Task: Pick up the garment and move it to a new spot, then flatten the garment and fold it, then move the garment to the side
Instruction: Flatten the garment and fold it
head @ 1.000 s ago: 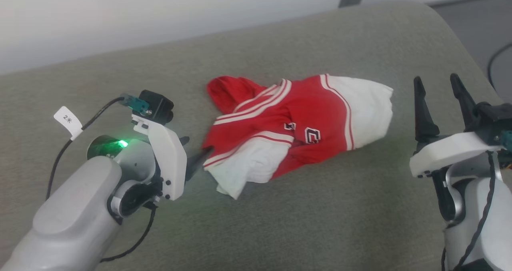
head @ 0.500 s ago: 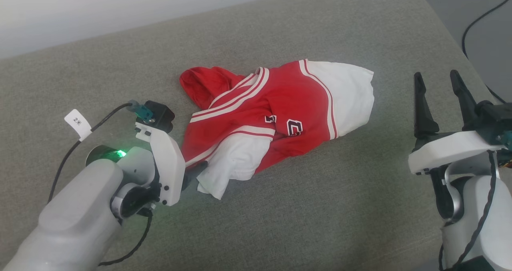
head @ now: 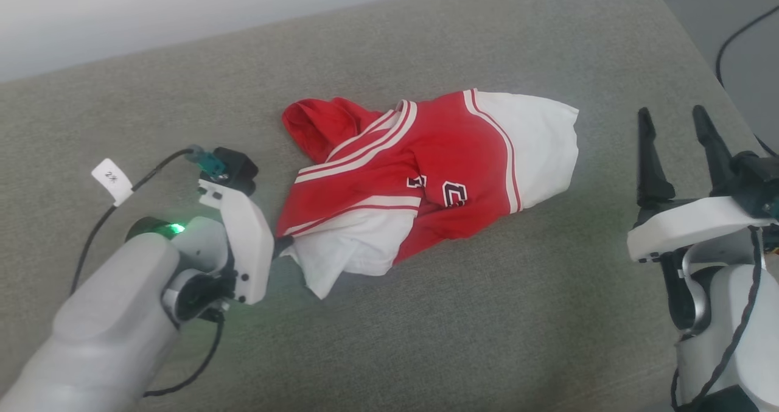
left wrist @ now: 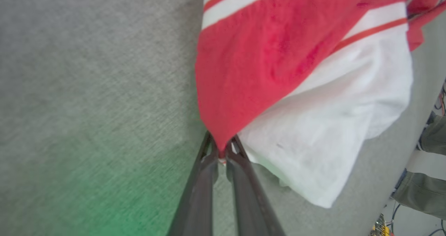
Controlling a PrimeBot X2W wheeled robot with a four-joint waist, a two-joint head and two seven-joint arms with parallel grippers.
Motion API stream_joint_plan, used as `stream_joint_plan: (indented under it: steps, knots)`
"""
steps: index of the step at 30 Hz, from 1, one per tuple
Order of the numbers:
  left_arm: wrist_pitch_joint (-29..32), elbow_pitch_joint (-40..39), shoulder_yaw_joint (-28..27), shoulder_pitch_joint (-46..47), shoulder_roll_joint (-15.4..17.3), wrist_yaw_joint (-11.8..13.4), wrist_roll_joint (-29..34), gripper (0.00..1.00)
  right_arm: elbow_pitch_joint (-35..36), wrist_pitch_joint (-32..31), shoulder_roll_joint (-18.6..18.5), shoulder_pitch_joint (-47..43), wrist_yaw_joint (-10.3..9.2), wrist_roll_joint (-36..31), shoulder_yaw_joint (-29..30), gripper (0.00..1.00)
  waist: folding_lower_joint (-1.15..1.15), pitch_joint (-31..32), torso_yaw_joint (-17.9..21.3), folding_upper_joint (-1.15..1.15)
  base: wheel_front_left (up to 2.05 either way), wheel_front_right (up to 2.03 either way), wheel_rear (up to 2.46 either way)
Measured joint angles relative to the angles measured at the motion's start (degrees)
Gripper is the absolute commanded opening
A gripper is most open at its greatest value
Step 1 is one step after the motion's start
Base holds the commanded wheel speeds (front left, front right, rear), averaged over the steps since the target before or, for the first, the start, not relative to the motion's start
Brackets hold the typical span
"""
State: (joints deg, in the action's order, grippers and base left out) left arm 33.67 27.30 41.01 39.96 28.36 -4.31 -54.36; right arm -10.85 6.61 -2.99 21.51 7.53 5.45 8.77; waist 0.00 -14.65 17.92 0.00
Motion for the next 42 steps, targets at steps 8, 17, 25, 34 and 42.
stream_joint_plan:
  steps: [8,17,25,34,42]
  knots:
    - [-1.4,-2.4,-1.5,-0.5,5.7,0.9,0.9,0.0,0.3,-0.6,0.0,-0.8,0.0,-1.1,2.1,1.0,0.0,1.8,-2.0,0.0,0.0,0.0,0.0]
    - [-0.9,-6.1,-2.9,-3.6,16.2,3.4,2.8,0.0,0.9,-2.5,0.0,-3.0,0.0,-2.0,2.7,1.0,0.0,4.2,-4.1,0.0,0.0,0.0,0.0]
    - [-1.1,-5.4,-4.3,-6.9,18.9,5.6,1.8,0.0,1.7,-3.4,0.0,-4.2,0.0,-2.0,2.5,1.0,0.0,4.8,-4.8,0.0,0.0,0.0,0.0]
    - [-3.3,-2.4,-4.2,-7.1,15.5,5.1,1.0,1.0,2.3,-3.9,0.0,-4.3,0.0,-1.9,2.4,1.0,0.0,4.1,-5.8,0.0,0.0,0.0,0.0]
    - [-1.3,-4.0,-4.7,-7.0,14.9,6.0,-1.0,1.0,2.8,-4.2,0.0,-4.3,0.0,-2.0,3.3,1.0,0.0,4.3,-7.7,0.0,0.0,0.0,0.0]
